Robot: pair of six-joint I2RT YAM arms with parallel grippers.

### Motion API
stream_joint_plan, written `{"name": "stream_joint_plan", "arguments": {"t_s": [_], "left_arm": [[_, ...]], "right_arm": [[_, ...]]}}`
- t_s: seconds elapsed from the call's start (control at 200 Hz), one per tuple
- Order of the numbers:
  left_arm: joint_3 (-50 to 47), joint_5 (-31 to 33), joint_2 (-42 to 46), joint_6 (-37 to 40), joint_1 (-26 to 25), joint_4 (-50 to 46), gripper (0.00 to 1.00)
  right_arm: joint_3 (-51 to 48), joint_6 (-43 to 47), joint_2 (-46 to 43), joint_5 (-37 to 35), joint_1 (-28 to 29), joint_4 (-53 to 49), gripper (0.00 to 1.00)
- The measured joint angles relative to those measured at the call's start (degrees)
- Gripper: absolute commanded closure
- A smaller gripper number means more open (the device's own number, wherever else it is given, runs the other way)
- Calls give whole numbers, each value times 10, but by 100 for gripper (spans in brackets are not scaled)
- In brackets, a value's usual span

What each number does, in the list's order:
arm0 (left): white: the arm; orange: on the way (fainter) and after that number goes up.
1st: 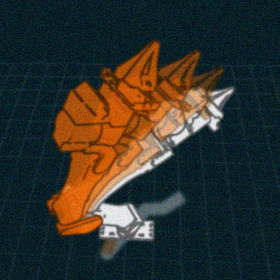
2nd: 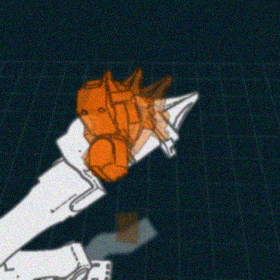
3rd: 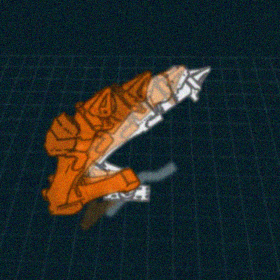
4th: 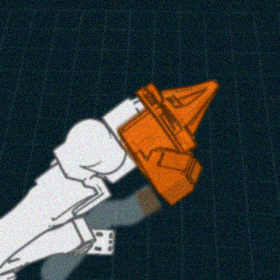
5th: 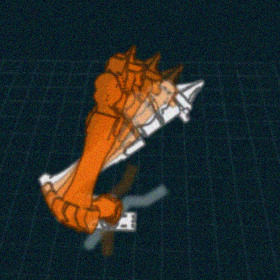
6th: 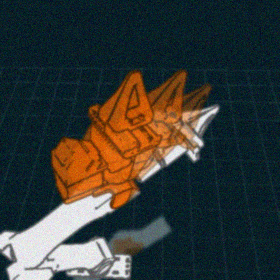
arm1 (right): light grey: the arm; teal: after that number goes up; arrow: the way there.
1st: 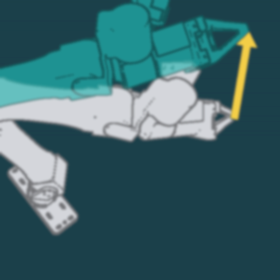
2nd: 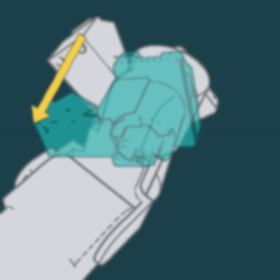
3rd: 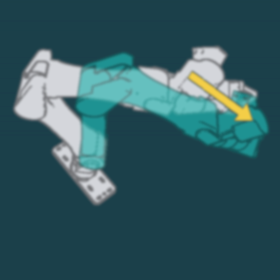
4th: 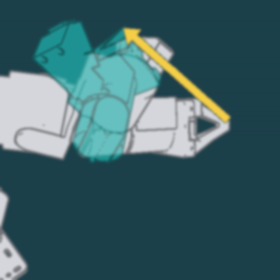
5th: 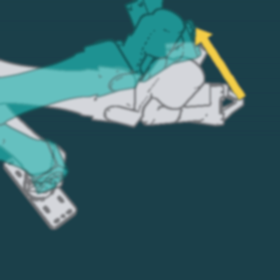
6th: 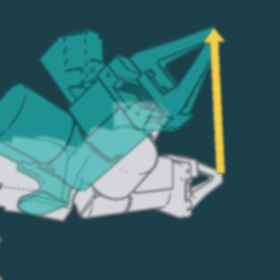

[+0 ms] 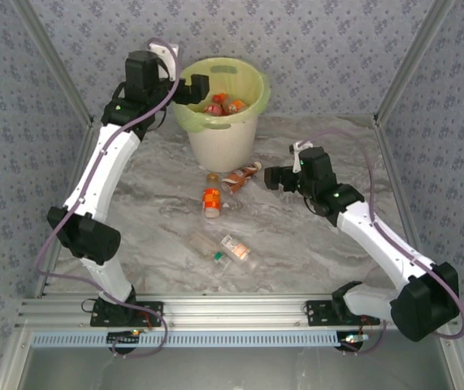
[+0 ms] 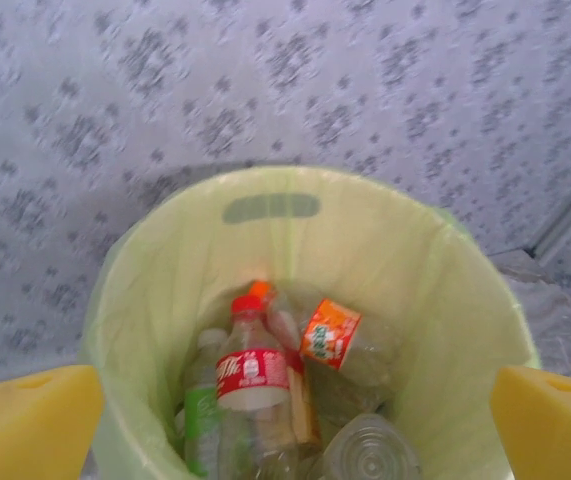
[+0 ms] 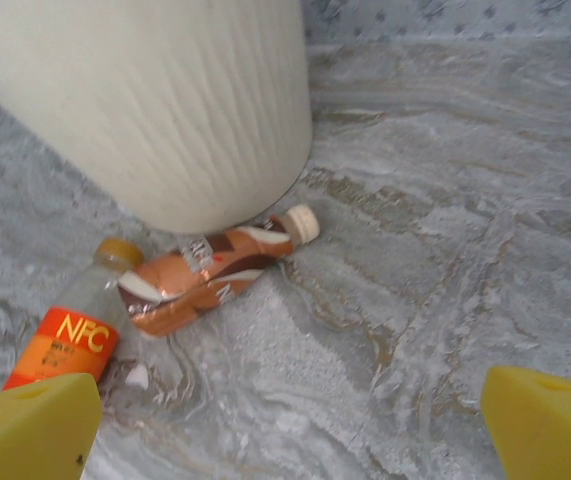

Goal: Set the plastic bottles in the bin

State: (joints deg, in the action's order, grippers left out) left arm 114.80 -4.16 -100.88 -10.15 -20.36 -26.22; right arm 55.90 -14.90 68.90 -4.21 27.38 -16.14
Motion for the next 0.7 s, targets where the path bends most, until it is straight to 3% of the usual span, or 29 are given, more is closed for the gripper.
{"name": "stream_joint_plan", "arguments": {"t_s": [0.27,0.7], "left_arm": [[-246,50,88,-81,0,95,1],[-467,111,286,-177,7,129,1]], "right_arm": [[-22,15,14,48,47,-26,0],[-51,48,47,119,179,-89,0]]}}
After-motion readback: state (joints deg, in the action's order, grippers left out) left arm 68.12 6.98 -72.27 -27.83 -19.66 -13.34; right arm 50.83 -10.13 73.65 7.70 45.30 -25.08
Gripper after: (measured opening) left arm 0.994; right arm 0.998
